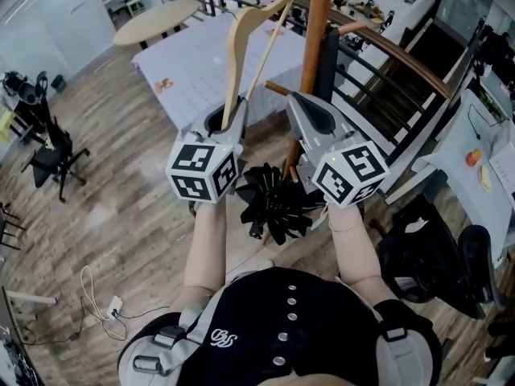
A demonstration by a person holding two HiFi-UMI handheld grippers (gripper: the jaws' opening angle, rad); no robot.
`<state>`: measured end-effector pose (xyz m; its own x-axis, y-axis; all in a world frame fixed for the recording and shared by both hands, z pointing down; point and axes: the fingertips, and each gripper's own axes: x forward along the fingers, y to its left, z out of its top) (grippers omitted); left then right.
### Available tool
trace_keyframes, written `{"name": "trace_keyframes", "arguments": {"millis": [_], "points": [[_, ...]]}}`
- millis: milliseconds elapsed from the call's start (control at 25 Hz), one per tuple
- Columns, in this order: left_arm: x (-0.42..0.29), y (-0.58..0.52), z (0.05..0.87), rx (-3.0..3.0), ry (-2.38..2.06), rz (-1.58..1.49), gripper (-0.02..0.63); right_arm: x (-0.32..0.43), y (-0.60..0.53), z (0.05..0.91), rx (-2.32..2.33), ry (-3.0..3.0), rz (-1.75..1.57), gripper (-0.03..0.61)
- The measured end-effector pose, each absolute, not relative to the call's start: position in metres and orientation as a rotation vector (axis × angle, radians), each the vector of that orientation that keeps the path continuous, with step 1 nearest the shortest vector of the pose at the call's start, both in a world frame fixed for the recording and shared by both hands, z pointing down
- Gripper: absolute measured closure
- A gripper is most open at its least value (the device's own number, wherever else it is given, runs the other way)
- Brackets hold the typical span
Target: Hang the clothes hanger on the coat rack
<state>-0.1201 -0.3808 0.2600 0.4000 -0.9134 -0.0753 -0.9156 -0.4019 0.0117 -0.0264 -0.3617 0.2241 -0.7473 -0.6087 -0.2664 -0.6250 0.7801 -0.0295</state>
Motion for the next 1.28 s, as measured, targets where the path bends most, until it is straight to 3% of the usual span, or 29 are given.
{"name": "trace_keyframes", "arguments": {"millis": [1280], "points": [[-0.133,-0.426,0.146,-2.375,1.646,0.009,0.578,-0.025,-0.395,0.13,-0.995,2.651,0.361,0.578]]}}
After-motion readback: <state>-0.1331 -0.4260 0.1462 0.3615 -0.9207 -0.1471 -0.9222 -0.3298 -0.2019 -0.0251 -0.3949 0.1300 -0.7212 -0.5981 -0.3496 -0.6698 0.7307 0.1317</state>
